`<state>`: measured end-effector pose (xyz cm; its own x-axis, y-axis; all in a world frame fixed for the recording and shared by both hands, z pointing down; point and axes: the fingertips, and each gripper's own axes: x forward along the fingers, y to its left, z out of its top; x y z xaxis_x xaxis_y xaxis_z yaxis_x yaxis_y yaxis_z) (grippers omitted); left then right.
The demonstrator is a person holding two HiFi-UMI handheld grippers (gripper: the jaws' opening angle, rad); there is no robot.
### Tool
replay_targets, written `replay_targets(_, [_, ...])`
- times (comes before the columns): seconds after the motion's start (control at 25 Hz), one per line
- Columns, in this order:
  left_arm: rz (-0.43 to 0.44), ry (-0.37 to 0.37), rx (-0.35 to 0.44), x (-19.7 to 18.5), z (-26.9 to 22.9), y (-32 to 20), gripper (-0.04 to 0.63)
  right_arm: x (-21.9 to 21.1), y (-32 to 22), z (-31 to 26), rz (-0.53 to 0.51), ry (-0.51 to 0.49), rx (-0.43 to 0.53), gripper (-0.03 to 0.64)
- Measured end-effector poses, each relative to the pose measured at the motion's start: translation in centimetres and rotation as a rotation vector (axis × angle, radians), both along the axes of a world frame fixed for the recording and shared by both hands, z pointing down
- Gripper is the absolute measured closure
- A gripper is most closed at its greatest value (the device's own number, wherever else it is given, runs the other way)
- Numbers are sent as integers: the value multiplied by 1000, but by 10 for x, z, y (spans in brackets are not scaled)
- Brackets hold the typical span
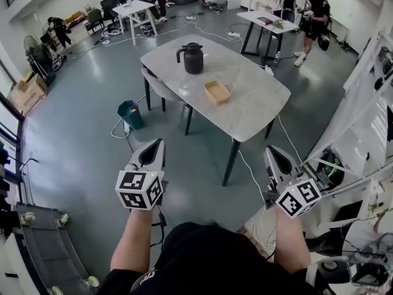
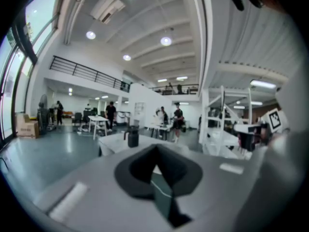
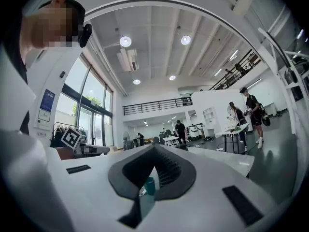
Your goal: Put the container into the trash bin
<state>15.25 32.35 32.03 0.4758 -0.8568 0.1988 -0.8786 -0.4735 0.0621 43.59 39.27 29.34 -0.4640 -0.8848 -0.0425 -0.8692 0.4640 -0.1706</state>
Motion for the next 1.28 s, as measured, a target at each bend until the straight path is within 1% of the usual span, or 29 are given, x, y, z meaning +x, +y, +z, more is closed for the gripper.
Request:
replay_targets(0.2, [-11, 7, -2, 14, 4, 10, 586, -4, 8, 8, -78, 8, -18, 626])
replay_targets(0.4, [-13, 1, -12, 21, 12, 2, 586, -1, -7, 17, -95, -3, -46, 624])
replay_targets(0.56, [-31, 19, -32, 16, 19, -20, 586, -3, -29, 22, -106, 5, -74, 624])
replay_targets(0.68, [-39, 42, -41, 10, 23, -46, 586, -11, -56, 27, -116, 8, -102, 623])
replay_targets(0.92, [-33, 54, -62, -4, 33, -119, 586, -30, -131, 33, -119, 10, -139, 617])
replay_targets(1.12, [-23, 46, -78, -21, 36, -178, 586, -57, -193, 36, -135, 13, -173, 604])
replay_targets(1.28, [-19, 44, -97, -41, 43, -217, 586, -82, -241, 43, -141, 13, -201, 584])
